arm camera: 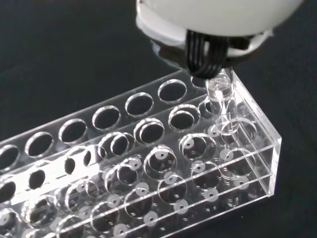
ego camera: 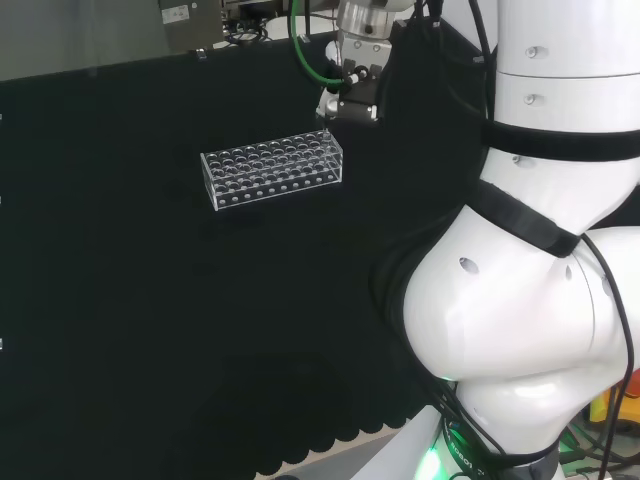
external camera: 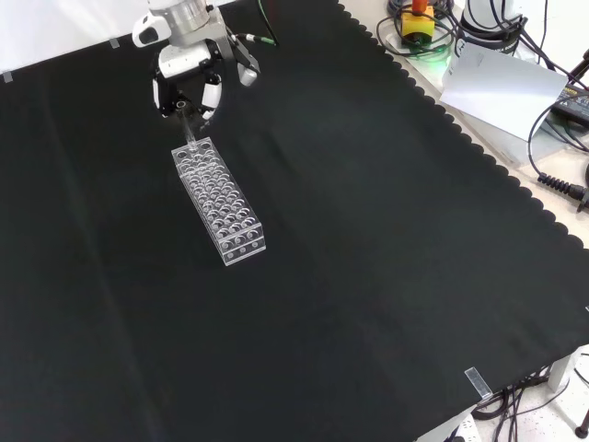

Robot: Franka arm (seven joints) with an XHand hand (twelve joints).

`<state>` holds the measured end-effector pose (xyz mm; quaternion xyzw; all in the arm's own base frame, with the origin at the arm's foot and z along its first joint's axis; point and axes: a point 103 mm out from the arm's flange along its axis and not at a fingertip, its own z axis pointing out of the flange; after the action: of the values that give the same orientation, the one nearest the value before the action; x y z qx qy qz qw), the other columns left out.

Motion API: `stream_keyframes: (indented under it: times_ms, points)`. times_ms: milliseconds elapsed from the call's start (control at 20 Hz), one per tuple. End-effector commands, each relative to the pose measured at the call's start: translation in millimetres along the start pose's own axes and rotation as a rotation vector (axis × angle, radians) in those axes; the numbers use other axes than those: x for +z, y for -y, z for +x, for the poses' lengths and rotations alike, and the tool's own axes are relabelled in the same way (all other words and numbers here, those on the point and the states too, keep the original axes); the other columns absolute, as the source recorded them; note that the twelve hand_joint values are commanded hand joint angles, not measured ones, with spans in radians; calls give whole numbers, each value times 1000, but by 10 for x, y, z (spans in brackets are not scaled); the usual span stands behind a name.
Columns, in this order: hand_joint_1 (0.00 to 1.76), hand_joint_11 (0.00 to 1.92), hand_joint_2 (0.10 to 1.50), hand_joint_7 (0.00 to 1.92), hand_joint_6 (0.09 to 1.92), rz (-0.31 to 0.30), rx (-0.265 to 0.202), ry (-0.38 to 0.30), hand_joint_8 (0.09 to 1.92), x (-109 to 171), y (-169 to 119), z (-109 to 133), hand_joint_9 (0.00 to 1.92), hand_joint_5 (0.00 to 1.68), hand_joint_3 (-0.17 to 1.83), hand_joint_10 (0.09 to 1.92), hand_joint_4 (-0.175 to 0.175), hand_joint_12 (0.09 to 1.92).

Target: Pick up the test tube.

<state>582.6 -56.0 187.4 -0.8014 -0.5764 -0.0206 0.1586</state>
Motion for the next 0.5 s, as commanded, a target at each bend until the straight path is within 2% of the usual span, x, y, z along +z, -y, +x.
stream_keyframes:
  times_ms: [50,500]
  points:
    - [1426,1245,776,1366,383,-8,-1,-48,732,-174,33,23,1288,1255,388,474,-175,782]
    - [1426,1241,785,1365,372,-38,-8,-95,734,-626,95,99,1282,1255,373,483,-175,783]
